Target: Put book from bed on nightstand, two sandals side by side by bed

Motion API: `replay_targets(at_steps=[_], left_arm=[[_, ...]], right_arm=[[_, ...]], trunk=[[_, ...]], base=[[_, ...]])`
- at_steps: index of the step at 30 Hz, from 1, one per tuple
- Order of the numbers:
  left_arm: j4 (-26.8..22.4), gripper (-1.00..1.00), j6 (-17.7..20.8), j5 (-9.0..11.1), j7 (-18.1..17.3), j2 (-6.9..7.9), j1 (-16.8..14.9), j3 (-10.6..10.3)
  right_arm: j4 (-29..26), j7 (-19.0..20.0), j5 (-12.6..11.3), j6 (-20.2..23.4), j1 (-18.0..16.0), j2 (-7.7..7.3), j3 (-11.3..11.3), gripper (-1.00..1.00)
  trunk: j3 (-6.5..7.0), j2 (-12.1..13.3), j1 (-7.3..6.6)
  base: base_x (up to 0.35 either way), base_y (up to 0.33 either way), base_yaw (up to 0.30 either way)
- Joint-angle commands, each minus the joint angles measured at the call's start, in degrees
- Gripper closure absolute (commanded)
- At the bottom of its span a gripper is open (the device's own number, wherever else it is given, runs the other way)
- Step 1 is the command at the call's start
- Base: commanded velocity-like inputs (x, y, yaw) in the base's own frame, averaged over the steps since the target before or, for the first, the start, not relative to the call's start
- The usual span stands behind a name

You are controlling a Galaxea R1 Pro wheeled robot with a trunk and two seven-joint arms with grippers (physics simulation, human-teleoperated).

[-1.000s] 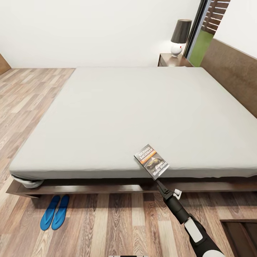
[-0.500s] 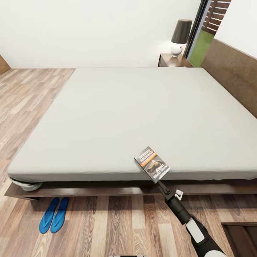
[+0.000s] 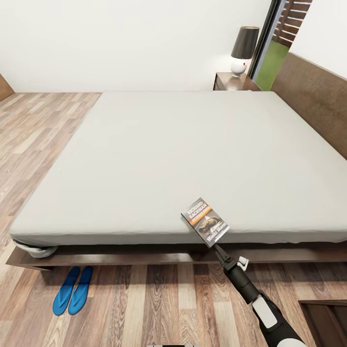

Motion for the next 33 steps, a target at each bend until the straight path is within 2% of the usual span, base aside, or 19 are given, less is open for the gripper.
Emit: replay_targets(at_steps=[1,33], left_arm=[[0.0,-1.0,-0.3,0.6,0.0,-0.01,0.0,-0.4],[0.0,-1.0,-0.2,0.5,0.0,0.0,0.0,-0.4]], right_arm=[[0.0,0.2,-0.3,0.6,0.0,0.0,-0.1,-1.0],[0.0,0.1,-0.3,0.6,0.0,0.02,-0.2,-1.0]], trunk=[[-0.03,0.0,-0.01],[-0.03,0.0,-0.01]], base=[[0.0,0.0,0.0],[0.0,0.0,0.0]])
